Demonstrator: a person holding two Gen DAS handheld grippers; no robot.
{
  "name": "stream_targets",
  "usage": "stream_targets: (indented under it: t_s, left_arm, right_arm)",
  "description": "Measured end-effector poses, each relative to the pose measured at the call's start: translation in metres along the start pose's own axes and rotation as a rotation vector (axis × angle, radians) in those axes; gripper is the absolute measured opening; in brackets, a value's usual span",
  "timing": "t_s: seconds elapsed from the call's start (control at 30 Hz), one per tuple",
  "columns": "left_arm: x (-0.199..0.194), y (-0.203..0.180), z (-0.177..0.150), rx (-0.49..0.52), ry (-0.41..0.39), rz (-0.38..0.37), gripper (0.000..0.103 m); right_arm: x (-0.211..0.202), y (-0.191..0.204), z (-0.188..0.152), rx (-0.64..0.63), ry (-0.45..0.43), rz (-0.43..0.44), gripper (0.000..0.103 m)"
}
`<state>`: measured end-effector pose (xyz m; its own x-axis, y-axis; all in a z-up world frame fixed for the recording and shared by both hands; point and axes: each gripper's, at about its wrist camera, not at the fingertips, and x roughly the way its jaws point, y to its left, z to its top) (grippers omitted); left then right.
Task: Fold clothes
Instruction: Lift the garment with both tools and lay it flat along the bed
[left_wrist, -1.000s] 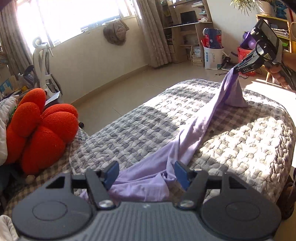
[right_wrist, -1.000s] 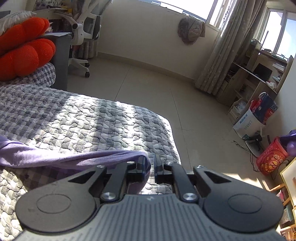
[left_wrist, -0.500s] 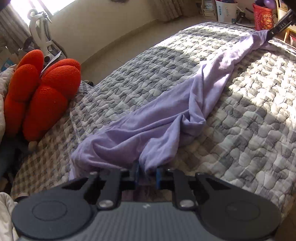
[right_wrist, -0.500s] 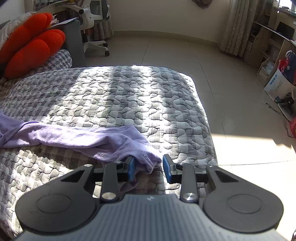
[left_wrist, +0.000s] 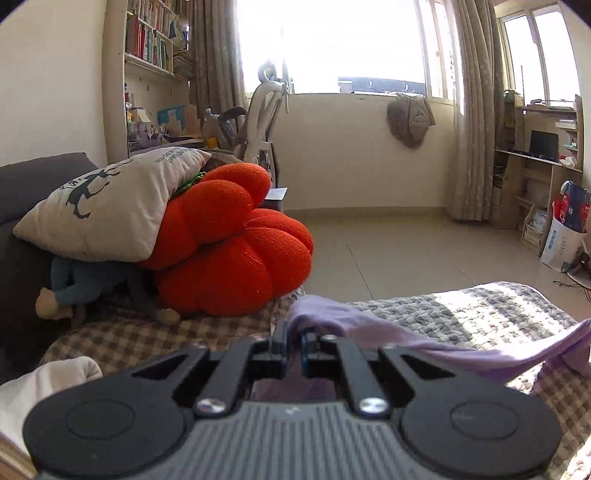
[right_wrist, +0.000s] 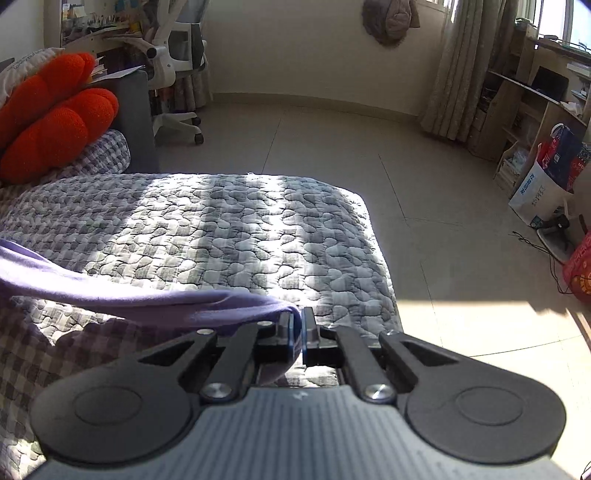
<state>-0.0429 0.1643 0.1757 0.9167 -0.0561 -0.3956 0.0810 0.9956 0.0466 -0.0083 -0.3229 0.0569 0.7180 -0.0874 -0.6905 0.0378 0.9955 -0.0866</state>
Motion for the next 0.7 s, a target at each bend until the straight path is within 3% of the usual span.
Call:
stream_targets:
  t_s: [0.23, 0.37, 0.53, 0.7]
  left_arm:
    - [-0.008, 0.009, 0.024, -0.077, -0.08, 0.001, 0.006]
    - [0.006, -0.002, 0.071, -0.1, -0.107, -0.024, 0.006]
    - [0.023, -0.015, 0.13, -0.129, -0.14, -0.056, 0.005]
    - [0.04, -0.028, 0.189, -0.158, -0.173, -0.088, 0.005]
  right_arm:
    - [-0.02, 0.0, 0.013, 0.038, -0.124, -0.056, 0.001]
    - [-0.036, 0.0, 0.027, 0.062, -0.217, -0.102, 0.001]
    - [-0.044, -0.016, 0.045, 0.119, -0.271, -0.131, 0.0]
    - [-0.06, -0.037, 0.067, 0.167, -0.372, -0.229, 0.0]
